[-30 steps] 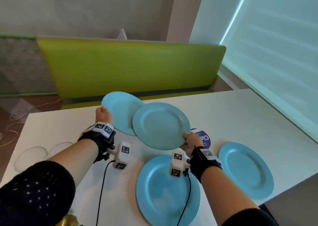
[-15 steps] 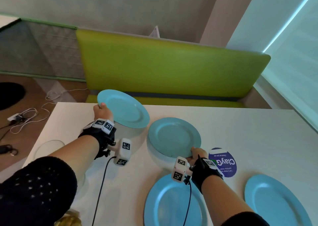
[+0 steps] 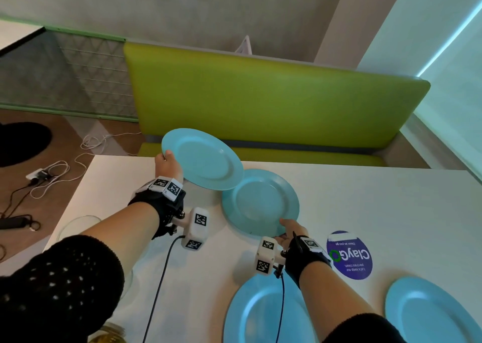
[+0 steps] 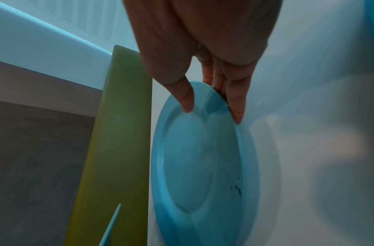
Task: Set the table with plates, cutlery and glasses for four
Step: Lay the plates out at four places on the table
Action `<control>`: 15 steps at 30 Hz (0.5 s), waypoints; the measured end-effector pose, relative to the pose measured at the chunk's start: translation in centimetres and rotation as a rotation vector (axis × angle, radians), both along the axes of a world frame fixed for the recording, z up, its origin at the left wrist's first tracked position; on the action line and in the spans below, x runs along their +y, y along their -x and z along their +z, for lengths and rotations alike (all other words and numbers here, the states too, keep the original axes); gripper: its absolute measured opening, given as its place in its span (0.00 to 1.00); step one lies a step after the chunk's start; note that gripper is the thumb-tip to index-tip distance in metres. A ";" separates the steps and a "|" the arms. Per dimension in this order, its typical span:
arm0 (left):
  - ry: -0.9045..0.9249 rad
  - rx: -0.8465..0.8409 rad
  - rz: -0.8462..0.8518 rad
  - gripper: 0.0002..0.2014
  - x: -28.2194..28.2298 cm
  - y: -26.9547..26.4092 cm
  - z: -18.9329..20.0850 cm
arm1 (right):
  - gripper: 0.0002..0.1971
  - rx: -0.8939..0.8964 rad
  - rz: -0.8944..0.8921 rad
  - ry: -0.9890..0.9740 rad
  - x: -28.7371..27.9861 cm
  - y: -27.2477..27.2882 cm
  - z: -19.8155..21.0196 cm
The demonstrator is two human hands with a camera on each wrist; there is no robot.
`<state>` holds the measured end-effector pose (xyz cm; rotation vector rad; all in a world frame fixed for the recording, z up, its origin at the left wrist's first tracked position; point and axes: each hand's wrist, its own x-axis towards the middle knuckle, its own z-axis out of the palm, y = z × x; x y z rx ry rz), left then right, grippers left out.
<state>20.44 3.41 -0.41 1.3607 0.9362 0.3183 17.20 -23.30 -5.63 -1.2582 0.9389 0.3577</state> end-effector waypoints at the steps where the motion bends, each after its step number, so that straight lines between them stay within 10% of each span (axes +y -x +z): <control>1: 0.001 0.000 -0.004 0.21 -0.1 0.0 0.0 | 0.20 -0.001 -0.002 -0.009 0.0 -0.1 0.0; 15: 0.040 -0.028 -0.027 0.21 -0.7 -0.3 -0.5 | 0.11 0.038 0.119 0.139 -0.4 -0.8 -1.5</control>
